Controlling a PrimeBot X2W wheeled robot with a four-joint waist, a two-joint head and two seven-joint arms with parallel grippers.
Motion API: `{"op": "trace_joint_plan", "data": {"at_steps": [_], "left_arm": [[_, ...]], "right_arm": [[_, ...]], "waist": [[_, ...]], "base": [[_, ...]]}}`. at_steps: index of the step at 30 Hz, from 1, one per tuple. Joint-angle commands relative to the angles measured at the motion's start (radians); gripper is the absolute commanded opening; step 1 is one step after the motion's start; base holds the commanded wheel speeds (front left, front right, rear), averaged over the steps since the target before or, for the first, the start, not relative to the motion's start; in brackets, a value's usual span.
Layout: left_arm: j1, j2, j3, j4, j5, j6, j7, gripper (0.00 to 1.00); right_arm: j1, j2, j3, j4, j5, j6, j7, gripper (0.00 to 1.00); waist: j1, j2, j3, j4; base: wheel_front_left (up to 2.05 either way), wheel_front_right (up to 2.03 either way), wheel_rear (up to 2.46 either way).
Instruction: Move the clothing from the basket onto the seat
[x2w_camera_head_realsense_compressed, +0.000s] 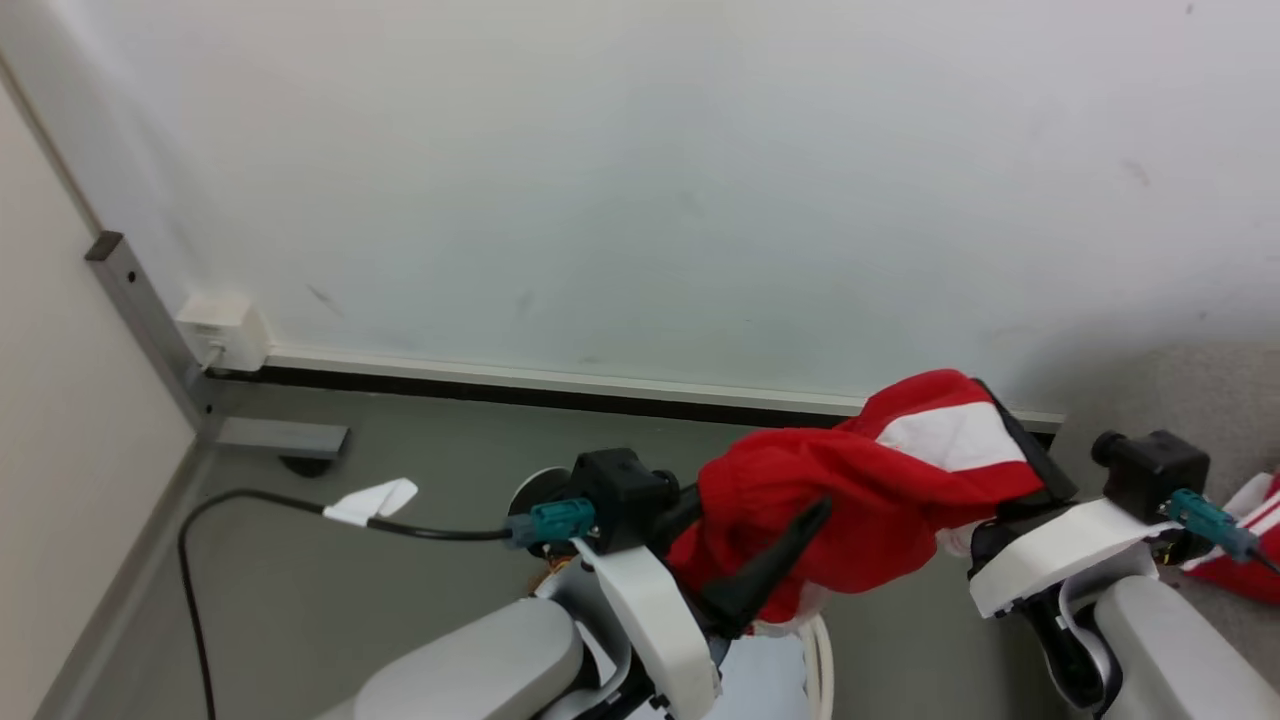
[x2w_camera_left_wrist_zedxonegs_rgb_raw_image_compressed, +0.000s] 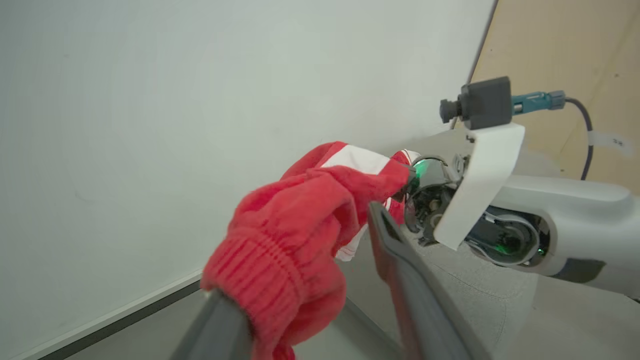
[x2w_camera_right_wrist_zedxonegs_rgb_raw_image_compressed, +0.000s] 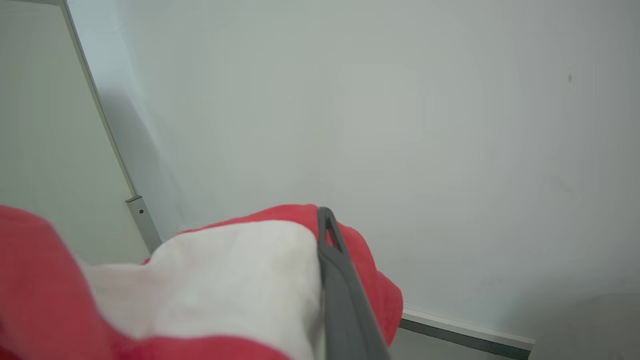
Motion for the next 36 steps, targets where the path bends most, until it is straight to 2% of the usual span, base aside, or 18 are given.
{"op": "trace_joint_plan", "data": {"at_steps": [1,11,19,29,36], "left_arm": [[0.022,0.005,-0.002,-0.009,-0.015,-0.002,-0.012,1.00],[0.084,0.023,-0.007,-0.012,-0.009,0.018,-0.045,1.00],[0.084,0.041,-0.001,-0.006,0.064,0.050,-0.069,1.00],[0.077,0.067,0.039,-0.025,0.114,0.062,-0.083,1.00],[0.067,0.077,0.058,-0.040,0.146,0.061,-0.084,1.00]], "right_arm": [[0.015,-0.015,-0.027,-0.033,0.001,-0.002,-0.003,0.00],[-0.038,-0.096,-0.172,-0.187,-0.039,-0.002,-0.002,0.00],[-0.019,-0.123,-0.286,-0.353,-0.086,-0.002,0.034,0.00],[0.095,-0.073,-0.420,-0.559,-0.159,-0.002,0.122,0.00],[0.118,-0.042,-0.462,-0.595,-0.149,-0.002,0.149,0.00]], "waist": [[-0.0001,0.0000,0.001,-0.040],[-0.0001,0.0000,0.012,-0.220],[-0.0001,0.0000,0.053,-0.389],[-0.0001,0.0000,0.108,-0.558],[-0.0001,0.0000,0.154,-0.596]], "base": [[0.00,0.00,0.00],[0.00,0.00,0.00],[0.00,0.00,0.00],[0.00,0.00,0.00],[0.00,0.00,0.00]]}}
